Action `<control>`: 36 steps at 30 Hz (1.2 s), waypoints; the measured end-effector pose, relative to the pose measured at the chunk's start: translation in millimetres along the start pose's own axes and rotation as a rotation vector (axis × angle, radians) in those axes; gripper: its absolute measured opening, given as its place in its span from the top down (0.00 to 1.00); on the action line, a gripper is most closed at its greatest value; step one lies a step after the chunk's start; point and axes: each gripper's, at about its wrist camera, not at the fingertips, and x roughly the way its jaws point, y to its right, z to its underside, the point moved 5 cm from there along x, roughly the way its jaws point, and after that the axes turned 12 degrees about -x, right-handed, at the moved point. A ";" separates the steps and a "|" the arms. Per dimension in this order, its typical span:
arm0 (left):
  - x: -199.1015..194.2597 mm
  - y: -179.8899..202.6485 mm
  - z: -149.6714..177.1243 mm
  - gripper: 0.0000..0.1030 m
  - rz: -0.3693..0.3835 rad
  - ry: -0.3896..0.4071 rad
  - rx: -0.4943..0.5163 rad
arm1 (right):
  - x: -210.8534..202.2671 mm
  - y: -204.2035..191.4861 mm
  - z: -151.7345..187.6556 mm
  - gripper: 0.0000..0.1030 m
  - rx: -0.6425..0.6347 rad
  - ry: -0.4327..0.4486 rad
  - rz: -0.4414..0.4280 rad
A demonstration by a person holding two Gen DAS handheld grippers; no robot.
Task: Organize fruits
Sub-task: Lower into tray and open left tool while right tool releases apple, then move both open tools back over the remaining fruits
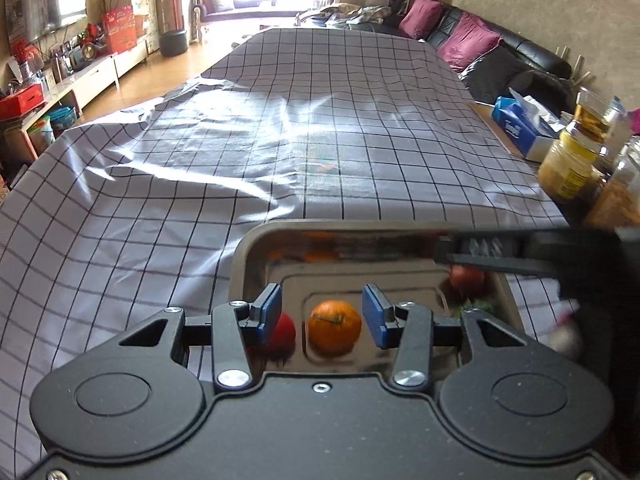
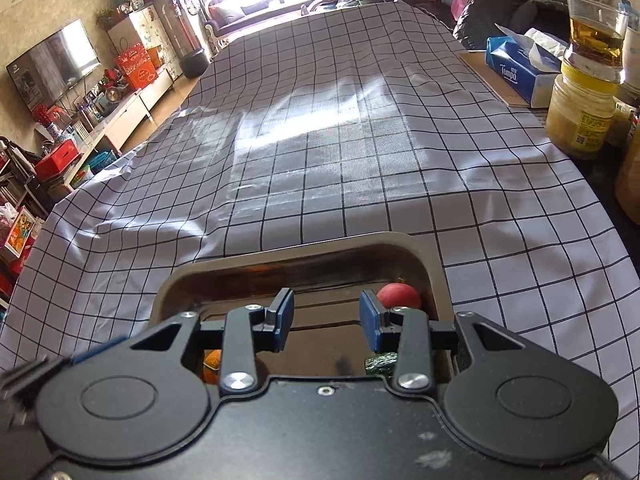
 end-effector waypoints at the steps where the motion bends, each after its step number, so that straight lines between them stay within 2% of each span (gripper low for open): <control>1: -4.7 -2.2 4.1 0.48 0.002 0.003 0.002 | -0.9 -1.0 0.1 0.62 -0.003 0.002 0.000; 10: -41.3 -33.8 42.4 0.48 -0.004 0.037 -0.026 | -26.8 -14.9 5.1 0.62 -0.041 0.061 -0.016; 12: -47.9 -40.3 50.9 0.48 -0.013 0.048 -0.029 | -35.7 -13.3 19.8 0.62 -0.055 0.087 -0.029; 17: -60.2 -51.4 70.0 0.48 -0.032 0.055 -0.046 | -45.6 -0.1 49.9 0.60 0.006 0.086 -0.030; 21: -59.8 -56.5 84.7 0.48 -0.028 0.033 -0.050 | -63.5 11.4 71.7 0.60 0.065 0.093 -0.078; 24: -58.2 -59.6 96.4 0.48 -0.034 0.015 -0.049 | -77.8 16.2 90.7 0.60 0.062 0.108 -0.063; 28: -61.3 -62.9 109.3 0.48 -0.025 -0.001 -0.050 | -92.0 21.4 118.6 0.60 0.075 0.110 -0.085; 36: -74.6 -66.4 134.3 0.48 -0.036 0.009 -0.011 | -108.9 19.6 170.5 0.60 0.080 0.083 -0.106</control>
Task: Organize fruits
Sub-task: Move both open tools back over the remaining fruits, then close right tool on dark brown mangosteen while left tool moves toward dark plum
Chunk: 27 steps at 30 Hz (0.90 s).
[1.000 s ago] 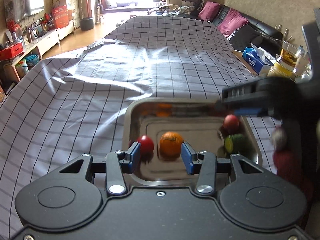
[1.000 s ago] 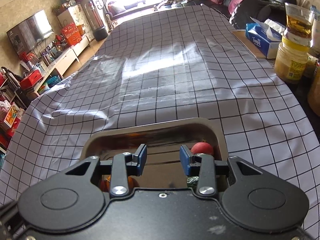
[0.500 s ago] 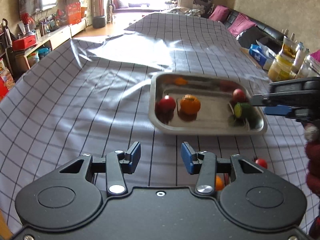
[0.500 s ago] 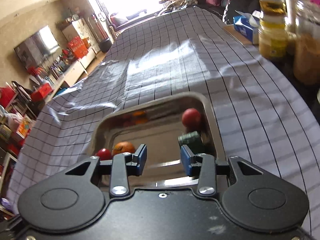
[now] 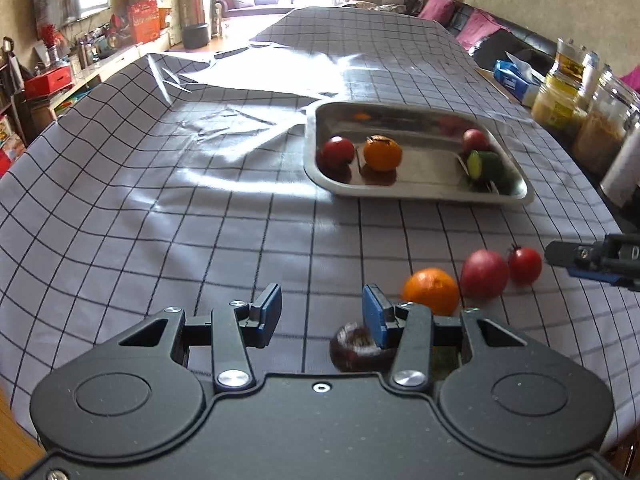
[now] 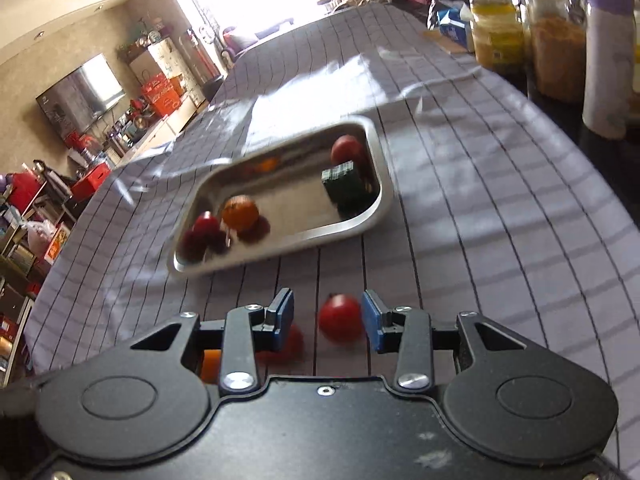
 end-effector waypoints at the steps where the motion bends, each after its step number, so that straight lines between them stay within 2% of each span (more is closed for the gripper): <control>1: -1.6 0.1 3.2 0.48 0.007 -0.004 0.005 | -1.9 -2.0 5.7 0.60 0.002 -0.004 -0.006; 7: -9.2 -2.5 16.2 0.48 0.015 -0.007 0.022 | -11.2 -16.9 40.5 0.60 -0.026 -0.038 -0.035; 13: -12.5 -5.7 30.5 0.48 0.017 -0.023 0.065 | -16.0 -41.7 66.0 0.60 -0.158 -0.049 -0.022; 18: -9.9 -10.3 37.2 0.48 0.020 -0.046 0.063 | -11.3 -58.1 75.8 0.60 -0.222 -0.067 -0.050; 27: -7.2 -17.8 41.1 0.48 0.031 -0.061 0.058 | 2.9 -75.7 80.5 0.60 -0.297 -0.069 -0.007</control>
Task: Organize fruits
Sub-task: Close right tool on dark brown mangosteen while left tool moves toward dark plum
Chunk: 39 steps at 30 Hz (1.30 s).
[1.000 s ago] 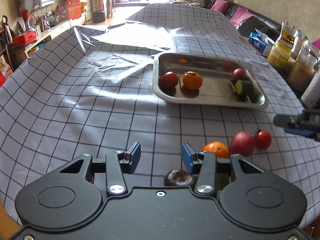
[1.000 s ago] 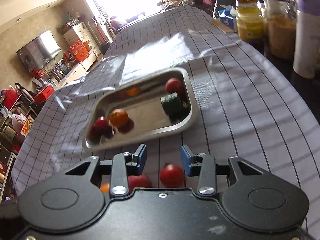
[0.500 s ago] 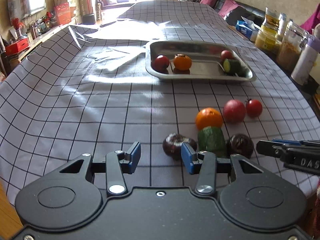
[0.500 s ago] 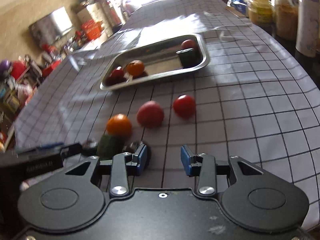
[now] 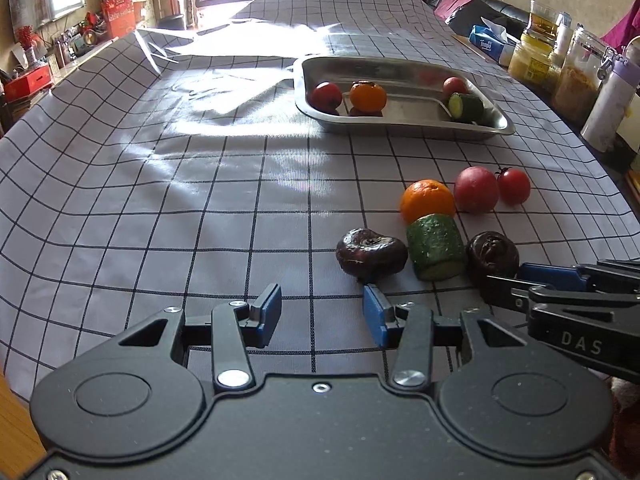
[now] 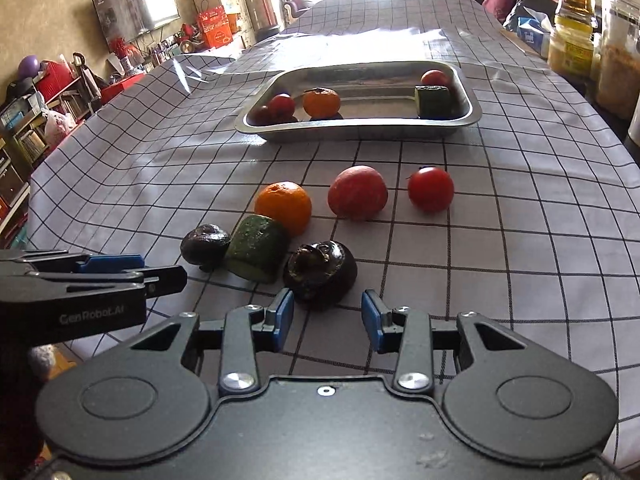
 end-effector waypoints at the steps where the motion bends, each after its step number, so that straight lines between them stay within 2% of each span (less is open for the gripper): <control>1: 0.5 -0.5 0.0 0.48 0.002 -0.001 -0.002 | 0.6 -1.2 -0.1 0.60 -0.005 0.001 0.001; 9: 3.3 -3.9 -1.5 0.48 0.021 -0.008 -0.003 | 8.4 -8.1 -4.8 0.52 -0.048 0.024 0.068; 20: 7.2 -2.3 -1.6 0.48 0.050 -0.026 0.006 | 19.1 -5.9 -11.9 0.49 -0.048 0.038 0.102; 27: 10.1 4.8 -3.8 0.48 0.074 -0.036 0.014 | 22.2 -5.9 -11.7 0.50 -0.062 0.070 0.120; 29: 10.6 7.4 -5.2 0.48 0.087 -0.036 0.020 | 21.3 -6.1 -12.0 0.56 -0.069 0.071 0.121; 39: 18.3 13.4 -20.9 0.47 0.092 -0.019 0.018 | 12.2 12.7 -6.8 0.55 0.003 0.066 0.131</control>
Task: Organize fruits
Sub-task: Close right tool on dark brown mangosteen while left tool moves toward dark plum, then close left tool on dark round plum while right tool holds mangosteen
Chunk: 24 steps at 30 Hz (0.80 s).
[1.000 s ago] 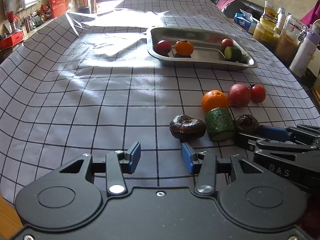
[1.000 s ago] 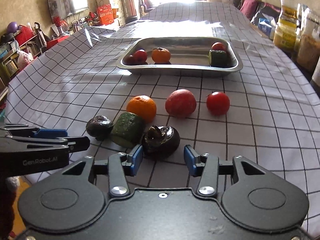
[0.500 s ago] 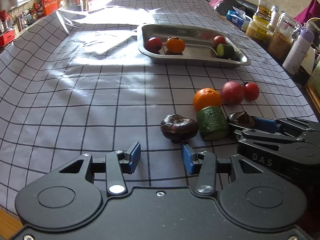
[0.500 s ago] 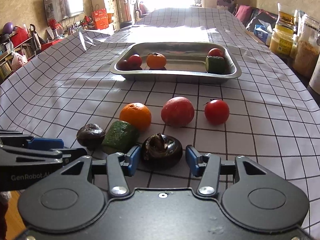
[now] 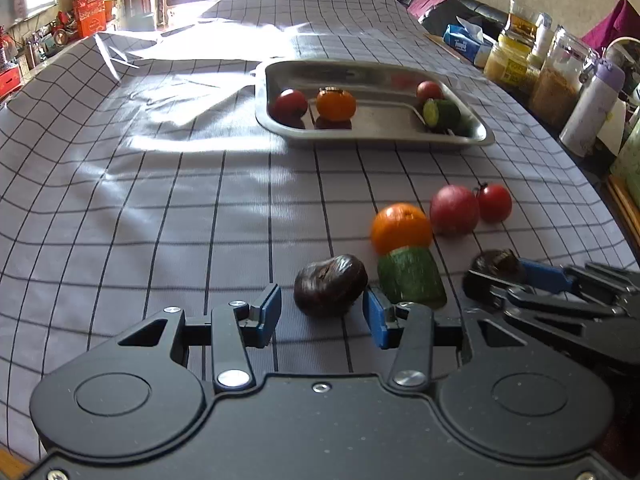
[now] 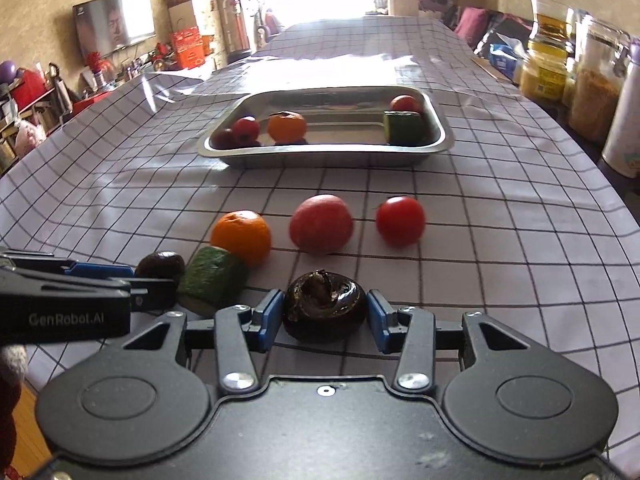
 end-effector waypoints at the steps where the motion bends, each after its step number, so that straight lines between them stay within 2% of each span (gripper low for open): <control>1: -0.1 -1.9 -2.9 0.46 0.000 0.005 -0.011 | -1.4 1.9 0.5 0.55 0.004 0.003 0.002; 6: -4.4 -20.3 -13.4 0.40 -0.006 0.030 -0.092 | -6.3 5.8 0.9 0.55 0.015 0.018 -0.005; 10: -12.0 -34.2 -14.9 0.40 -0.013 0.042 -0.133 | -5.6 6.5 1.4 0.55 0.019 0.017 -0.015; 14: -20.3 -44.9 -17.1 0.43 -0.071 0.083 -0.156 | -3.0 7.2 1.5 0.55 0.028 0.011 -0.021; 17: -22.6 -49.1 -17.8 0.43 -0.099 0.101 -0.149 | -2.1 7.2 2.4 0.55 0.034 0.008 -0.024; 24: -17.8 -35.7 -10.2 0.42 -0.067 0.059 -0.070 | -0.5 7.4 1.7 0.55 0.037 -0.004 -0.027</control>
